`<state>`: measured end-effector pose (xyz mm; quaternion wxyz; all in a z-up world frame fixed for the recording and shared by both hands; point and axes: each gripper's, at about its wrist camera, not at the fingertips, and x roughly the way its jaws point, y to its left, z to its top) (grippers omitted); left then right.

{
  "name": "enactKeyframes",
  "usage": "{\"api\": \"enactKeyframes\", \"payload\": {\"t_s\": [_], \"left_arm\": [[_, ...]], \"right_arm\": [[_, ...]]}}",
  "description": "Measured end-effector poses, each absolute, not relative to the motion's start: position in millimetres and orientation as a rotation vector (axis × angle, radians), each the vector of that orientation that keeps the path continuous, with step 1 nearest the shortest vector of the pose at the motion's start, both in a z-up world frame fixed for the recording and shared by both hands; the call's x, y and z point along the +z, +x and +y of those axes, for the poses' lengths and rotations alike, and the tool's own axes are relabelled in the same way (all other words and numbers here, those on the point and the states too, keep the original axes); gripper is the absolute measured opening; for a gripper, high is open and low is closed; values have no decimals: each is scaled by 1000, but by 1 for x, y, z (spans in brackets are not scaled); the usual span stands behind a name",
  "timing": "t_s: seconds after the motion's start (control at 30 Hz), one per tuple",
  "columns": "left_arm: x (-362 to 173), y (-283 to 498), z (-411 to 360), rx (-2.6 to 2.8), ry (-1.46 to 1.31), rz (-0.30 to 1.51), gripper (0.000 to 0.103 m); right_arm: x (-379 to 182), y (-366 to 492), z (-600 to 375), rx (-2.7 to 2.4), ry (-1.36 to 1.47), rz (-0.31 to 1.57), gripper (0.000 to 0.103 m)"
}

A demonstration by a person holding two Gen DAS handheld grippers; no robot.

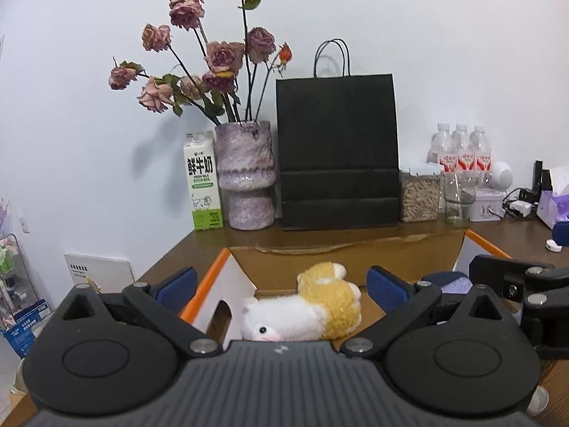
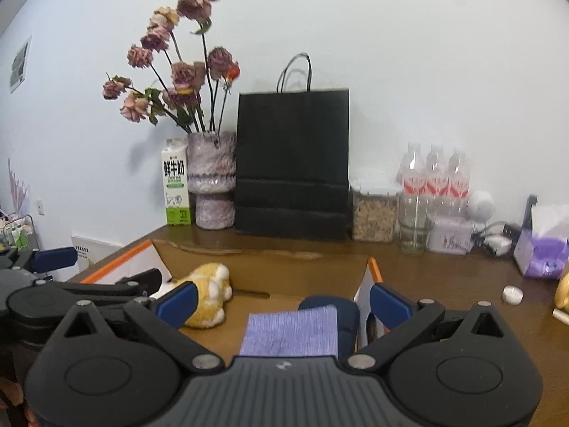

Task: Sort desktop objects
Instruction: 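Carry rose and purple cloth into the box and release both, then move the left gripper to the white tissue while the right approaches the orange figure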

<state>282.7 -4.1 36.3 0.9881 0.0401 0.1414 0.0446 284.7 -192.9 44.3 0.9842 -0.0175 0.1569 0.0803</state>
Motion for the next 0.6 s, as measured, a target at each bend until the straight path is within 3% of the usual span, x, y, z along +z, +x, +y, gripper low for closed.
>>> {"api": "enactKeyframes", "payload": {"t_s": [0.6], "left_arm": [[76, 186, 15, 103, 51, 206, 103]], "right_arm": [[87, 186, -190, 160, -90, 237, 103]]}}
